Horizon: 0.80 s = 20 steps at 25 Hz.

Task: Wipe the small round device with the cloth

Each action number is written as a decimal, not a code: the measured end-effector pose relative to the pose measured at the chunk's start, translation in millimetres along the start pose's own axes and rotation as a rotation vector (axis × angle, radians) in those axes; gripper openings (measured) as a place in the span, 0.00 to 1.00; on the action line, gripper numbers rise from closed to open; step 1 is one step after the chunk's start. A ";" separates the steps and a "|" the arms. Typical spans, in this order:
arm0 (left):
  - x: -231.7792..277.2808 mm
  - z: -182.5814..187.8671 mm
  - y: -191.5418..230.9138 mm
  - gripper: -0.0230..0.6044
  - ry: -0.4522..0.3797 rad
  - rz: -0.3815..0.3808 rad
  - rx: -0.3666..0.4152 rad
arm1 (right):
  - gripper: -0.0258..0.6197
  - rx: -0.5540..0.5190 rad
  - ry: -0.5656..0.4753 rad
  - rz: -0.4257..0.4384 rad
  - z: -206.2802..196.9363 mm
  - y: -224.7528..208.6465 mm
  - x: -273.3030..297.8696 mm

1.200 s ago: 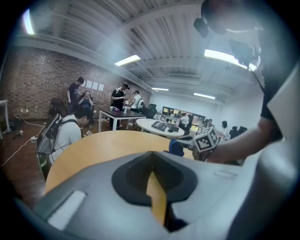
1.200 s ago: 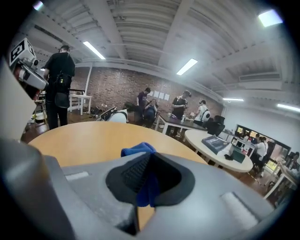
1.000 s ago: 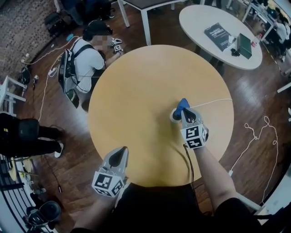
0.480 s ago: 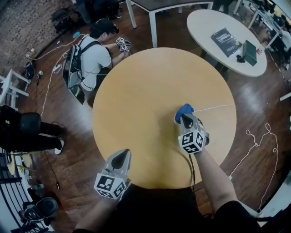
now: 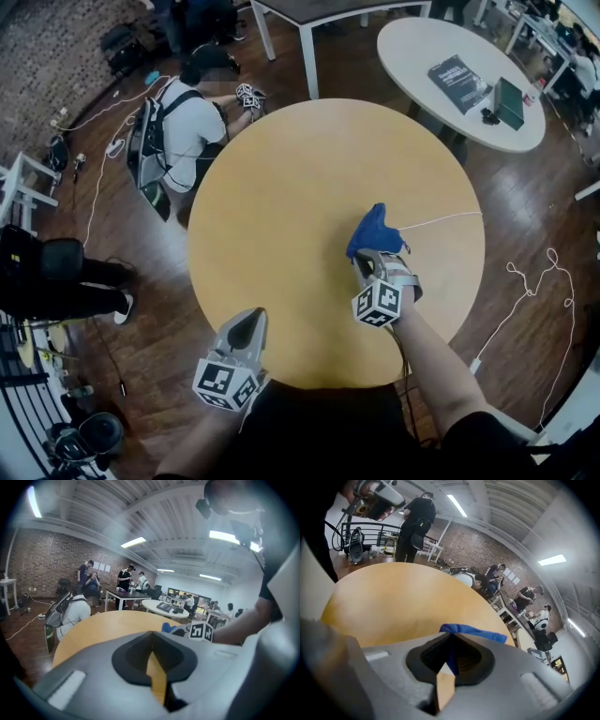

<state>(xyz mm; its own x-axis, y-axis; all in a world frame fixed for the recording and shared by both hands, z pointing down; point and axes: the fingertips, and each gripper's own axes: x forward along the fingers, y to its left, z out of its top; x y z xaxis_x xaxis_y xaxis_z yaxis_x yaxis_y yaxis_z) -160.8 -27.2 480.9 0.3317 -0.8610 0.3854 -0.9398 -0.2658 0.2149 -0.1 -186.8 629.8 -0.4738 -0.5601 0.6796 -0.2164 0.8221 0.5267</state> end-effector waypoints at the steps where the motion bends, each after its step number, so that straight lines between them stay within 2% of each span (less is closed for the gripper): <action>1: -0.3 0.5 -0.5 0.04 -0.001 -0.001 0.001 | 0.07 0.017 0.010 0.019 -3.2 8.0 2.2; 6: -5.2 -1.1 1.5 0.04 0.005 0.007 0.002 | 0.07 0.116 0.062 0.074 -26.2 34.9 8.2; 10: -9.0 -5.5 5.2 0.04 0.015 0.019 -0.004 | 0.07 0.204 0.108 0.089 -47.8 36.7 10.6; 14: -9.6 -6.0 3.8 0.04 0.016 0.015 -0.006 | 0.07 0.339 0.179 0.095 -78.0 34.8 11.1; 17: -11.8 -6.3 3.6 0.04 0.010 0.013 -0.007 | 0.07 0.439 0.185 0.038 -93.3 25.9 0.2; 20: -14.8 -7.0 4.9 0.04 0.008 0.014 -0.008 | 0.07 0.504 0.077 -0.113 -88.6 -6.0 -25.3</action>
<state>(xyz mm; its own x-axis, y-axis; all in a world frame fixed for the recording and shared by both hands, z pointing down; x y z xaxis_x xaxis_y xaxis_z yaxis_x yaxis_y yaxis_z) -169.8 -12.7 482.5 0.3191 -0.8613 0.3953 -0.9437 -0.2502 0.2165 88.8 -186.6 654.7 -0.3634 -0.6385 0.6784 -0.6559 0.6925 0.3004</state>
